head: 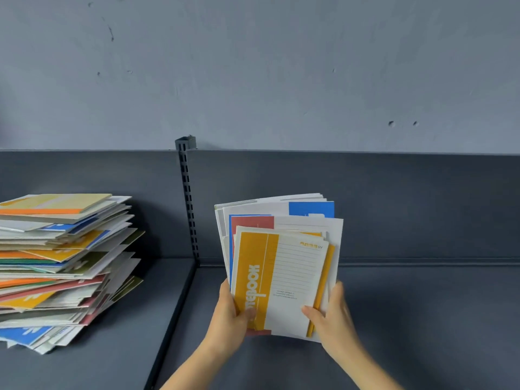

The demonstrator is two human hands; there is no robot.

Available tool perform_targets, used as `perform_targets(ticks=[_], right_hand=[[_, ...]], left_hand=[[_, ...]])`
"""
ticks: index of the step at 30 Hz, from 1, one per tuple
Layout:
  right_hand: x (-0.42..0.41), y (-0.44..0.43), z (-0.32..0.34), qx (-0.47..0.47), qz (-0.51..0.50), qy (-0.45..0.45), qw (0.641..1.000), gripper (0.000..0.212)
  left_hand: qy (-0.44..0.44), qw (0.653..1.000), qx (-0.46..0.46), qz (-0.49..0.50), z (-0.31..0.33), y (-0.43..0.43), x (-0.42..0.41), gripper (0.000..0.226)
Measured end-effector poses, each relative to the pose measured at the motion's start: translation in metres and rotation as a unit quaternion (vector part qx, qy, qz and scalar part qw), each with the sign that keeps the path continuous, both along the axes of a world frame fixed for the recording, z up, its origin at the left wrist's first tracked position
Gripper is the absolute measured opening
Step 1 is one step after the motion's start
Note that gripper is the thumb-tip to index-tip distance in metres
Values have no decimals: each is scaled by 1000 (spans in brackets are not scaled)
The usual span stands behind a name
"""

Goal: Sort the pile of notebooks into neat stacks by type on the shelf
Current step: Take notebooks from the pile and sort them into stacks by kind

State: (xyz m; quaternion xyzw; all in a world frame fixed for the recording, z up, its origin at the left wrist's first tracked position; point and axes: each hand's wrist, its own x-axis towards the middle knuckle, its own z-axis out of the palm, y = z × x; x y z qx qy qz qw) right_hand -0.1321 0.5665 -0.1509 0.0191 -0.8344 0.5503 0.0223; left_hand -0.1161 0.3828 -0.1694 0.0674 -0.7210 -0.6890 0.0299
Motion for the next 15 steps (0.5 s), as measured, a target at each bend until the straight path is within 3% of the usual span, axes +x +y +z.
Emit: perform_targets(ticks=[3, 8, 12, 15], right_hand=[[-6, 2, -5, -7, 10, 2, 1000, 43], [-11, 8, -10, -2, 26, 6, 1000, 46], [-15, 12, -1, -55, 50, 40, 996, 80], [-16, 11, 12, -98, 72, 94, 988, 104]], left_hand=[[12, 1000, -27, -3, -2, -1, -2, 70], [109, 992, -49, -24, 5, -9, -3, 109], [123, 992, -22, -20, 11, -11, -9, 108], [112, 993, -13, -23, 17, -11, -12, 84]])
